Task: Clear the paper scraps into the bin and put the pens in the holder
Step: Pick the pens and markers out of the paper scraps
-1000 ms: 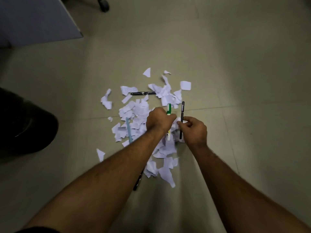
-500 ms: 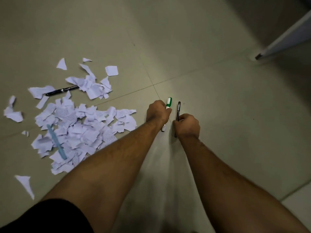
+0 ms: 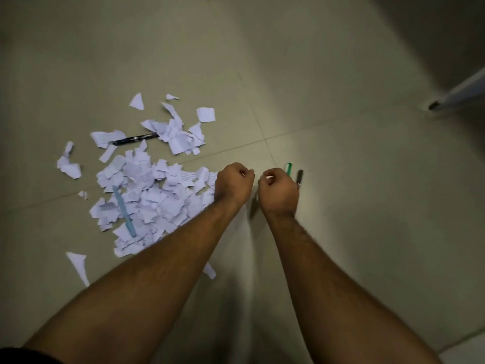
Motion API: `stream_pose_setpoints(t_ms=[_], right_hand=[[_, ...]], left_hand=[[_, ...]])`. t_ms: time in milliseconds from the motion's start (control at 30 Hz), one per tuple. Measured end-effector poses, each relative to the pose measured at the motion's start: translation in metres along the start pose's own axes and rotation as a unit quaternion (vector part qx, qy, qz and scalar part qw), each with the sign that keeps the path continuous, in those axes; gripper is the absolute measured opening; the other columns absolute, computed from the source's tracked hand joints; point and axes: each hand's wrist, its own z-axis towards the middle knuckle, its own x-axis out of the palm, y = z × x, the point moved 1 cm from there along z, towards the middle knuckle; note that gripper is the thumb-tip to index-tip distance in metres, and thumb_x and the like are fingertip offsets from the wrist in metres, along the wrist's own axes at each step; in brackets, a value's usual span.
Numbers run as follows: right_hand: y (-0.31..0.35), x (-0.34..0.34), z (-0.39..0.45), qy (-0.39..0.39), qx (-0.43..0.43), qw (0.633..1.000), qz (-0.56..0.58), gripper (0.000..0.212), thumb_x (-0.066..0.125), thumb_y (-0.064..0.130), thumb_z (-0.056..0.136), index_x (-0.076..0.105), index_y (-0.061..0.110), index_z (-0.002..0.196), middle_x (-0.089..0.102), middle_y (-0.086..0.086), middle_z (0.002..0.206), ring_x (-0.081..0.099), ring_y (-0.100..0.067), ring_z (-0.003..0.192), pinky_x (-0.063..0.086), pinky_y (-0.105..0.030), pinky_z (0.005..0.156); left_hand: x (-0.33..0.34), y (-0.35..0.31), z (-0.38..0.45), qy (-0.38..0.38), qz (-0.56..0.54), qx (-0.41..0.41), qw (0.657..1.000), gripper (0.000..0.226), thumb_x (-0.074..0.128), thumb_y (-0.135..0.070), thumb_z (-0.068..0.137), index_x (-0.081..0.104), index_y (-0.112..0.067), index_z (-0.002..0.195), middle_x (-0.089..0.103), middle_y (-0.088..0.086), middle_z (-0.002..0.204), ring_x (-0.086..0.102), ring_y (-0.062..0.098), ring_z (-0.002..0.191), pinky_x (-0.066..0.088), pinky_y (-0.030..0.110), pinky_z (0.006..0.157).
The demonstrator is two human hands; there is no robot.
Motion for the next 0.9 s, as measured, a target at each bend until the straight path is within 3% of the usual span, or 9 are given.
stream_pose_setpoints(t_ms=[233, 433, 600, 767, 900], right_hand=[[0.074, 0.093, -0.043, 0.181, -0.134, 0.974, 0.02, 0.016, 0.064, 0.02, 0.084, 0.071, 0.02, 0.098, 0.074, -0.002, 0.089, 0.068, -0.023, 0.085, 0.052, -0.031, 0.075], [0.108, 0.145, -0.067, 0.235, -0.223, 0.946, -0.016, 0.022, 0.059, 0.021, 0.084, 0.072, 0.021, 0.102, 0.074, -0.002, 0.101, 0.068, -0.023, 0.093, 0.054, -0.033, 0.081], [0.123, 0.169, -0.058, 0.238, -0.303, 0.921, -0.062, 0.025, 0.06, 0.022, 0.086, 0.071, 0.018, 0.109, 0.072, -0.005, 0.106, 0.066, -0.025, 0.097, 0.052, -0.032, 0.08], [0.15, 0.188, -0.036, 0.195, -0.36, 0.902, -0.134, 0.026, 0.057, 0.026, 0.091, 0.068, 0.022, 0.114, 0.067, -0.004, 0.113, 0.062, -0.025, 0.105, 0.049, -0.033, 0.081], [0.175, 0.211, -0.021, 0.139, -0.44, 0.865, -0.198, 0.032, 0.051, 0.012, 0.089, 0.067, 0.016, 0.117, 0.066, -0.007, 0.119, 0.06, -0.03, 0.108, 0.049, -0.037, 0.087]], left_hand=[[-0.117, 0.087, 0.001, -0.188, -0.034, -0.156, 0.969, 0.017, 0.065, -0.029, 0.084, 0.069, -0.013, 0.087, 0.073, 0.005, 0.091, 0.065, 0.027, 0.088, 0.04, 0.023, 0.069], [-0.166, 0.144, -0.007, -0.229, 0.001, -0.259, 0.938, 0.024, 0.066, -0.024, 0.084, 0.064, -0.008, 0.102, 0.069, 0.015, 0.107, 0.064, 0.036, 0.099, 0.048, 0.033, 0.077], [-0.169, 0.162, -0.003, -0.205, 0.043, -0.278, 0.938, 0.04, 0.069, -0.035, 0.085, 0.062, -0.004, 0.111, 0.066, 0.017, 0.116, 0.065, 0.036, 0.102, 0.053, 0.038, 0.079], [-0.18, 0.159, 0.011, -0.234, -0.02, -0.269, 0.934, 0.029, 0.068, -0.029, 0.085, 0.066, -0.006, 0.102, 0.071, 0.013, 0.106, 0.066, 0.033, 0.097, 0.043, 0.029, 0.067], [-0.195, 0.148, 0.025, -0.253, -0.067, -0.24, 0.935, 0.022, 0.07, -0.028, 0.083, 0.071, -0.007, 0.092, 0.073, 0.009, 0.095, 0.064, 0.027, 0.085, 0.044, 0.027, 0.066]])
